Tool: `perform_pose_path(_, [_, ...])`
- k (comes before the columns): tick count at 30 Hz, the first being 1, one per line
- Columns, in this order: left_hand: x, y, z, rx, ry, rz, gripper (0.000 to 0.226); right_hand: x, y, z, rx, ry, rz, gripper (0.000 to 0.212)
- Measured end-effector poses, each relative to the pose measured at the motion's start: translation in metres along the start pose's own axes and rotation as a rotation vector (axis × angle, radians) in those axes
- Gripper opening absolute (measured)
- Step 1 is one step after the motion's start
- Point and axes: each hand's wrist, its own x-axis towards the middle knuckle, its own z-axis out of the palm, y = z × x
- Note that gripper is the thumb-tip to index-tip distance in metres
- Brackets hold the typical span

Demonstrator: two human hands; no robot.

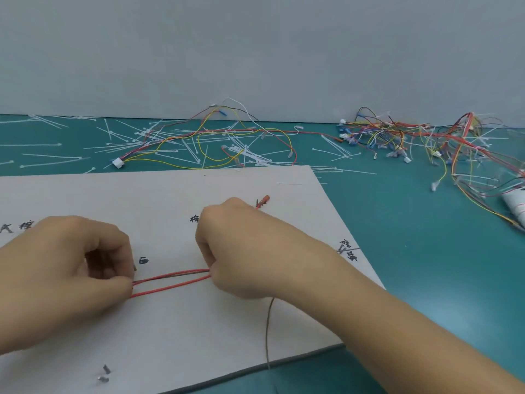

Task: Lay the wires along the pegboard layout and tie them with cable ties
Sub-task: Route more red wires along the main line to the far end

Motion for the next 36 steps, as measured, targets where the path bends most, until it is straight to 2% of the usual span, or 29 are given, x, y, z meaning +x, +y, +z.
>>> perform_pose_path(5, [-0.017, 0.009, 0.030, -0.162, 0.166, -0.097, 0.027, -0.005, 0.002, 0.003, 0.076, 0.010, 0.054, 0.010])
perform_pose_path(8, [-0.022, 0.007, 0.033, -0.308, 0.153, -0.120, 0.025, -0.007, 0.004, 0.004, 0.103, 0.005, 0.077, 0.007])
perform_pose_path(10, [-0.021, 0.007, 0.030, -0.262, 0.145, -0.082, 0.024, -0.006, 0.004, 0.003, 0.103, 0.003, 0.076, 0.007])
perform_pose_path(17, [-0.015, 0.015, 0.028, -0.193, 0.273, 0.023, 0.022, -0.008, 0.007, 0.006, 0.109, 0.007, 0.109, 0.003])
perform_pose_path(22, [-0.015, 0.035, 0.016, -0.175, 0.320, 0.125, 0.013, -0.009, 0.010, 0.004, 0.156, 0.001, 0.145, 0.018])
perform_pose_path(28, [-0.015, 0.045, 0.010, -0.231, 0.318, 0.135, 0.018, -0.009, 0.009, 0.004, 0.138, 0.003, 0.134, 0.016])
perform_pose_path(33, [-0.013, 0.050, 0.004, -0.306, 0.277, 0.194, 0.010, -0.012, 0.007, 0.001, 0.115, -0.028, 0.121, 0.014])
perform_pose_path(36, [-0.009, 0.053, 0.006, -0.305, 0.271, 0.205, 0.020, -0.017, 0.010, 0.001, 0.125, -0.038, 0.127, 0.016])
